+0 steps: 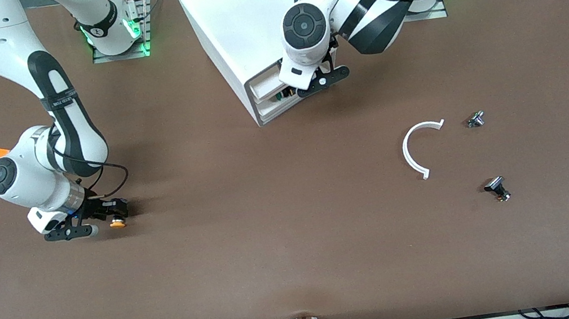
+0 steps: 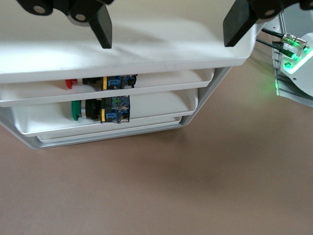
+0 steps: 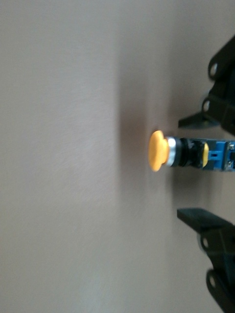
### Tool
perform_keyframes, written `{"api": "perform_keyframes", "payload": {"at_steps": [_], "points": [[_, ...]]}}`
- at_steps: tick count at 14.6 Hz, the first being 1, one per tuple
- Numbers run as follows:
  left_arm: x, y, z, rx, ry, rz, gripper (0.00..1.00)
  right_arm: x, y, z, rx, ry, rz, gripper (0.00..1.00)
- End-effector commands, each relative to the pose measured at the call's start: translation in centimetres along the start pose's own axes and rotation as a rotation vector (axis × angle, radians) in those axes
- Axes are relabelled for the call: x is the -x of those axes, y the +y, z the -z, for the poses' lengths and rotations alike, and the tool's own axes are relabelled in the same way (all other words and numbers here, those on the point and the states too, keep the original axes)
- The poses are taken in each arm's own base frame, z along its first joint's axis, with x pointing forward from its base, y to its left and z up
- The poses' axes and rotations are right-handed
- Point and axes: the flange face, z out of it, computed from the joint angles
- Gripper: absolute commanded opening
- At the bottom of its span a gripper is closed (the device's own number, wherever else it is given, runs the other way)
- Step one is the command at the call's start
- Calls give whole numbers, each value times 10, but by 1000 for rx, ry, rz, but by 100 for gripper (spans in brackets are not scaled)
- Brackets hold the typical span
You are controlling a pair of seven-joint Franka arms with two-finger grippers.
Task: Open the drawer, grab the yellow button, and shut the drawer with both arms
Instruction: 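Lower the yellow button onto the table and open the right gripper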
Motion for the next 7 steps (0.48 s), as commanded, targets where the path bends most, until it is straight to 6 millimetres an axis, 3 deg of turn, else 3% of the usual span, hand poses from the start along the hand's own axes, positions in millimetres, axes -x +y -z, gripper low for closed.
{"api": "perform_keyframes", "payload": {"at_steps": [1,4,7], "points": [[-23,-15,22,-21,75,15,100,-14,-17,67,3,33,101,100],[-37,1,-16,-53,129,7,100,-32,-31,115,38,27,187,100],[-24,12,-27,-49,117,6,100,-43,-37,174,39,-31,182,100]]}}
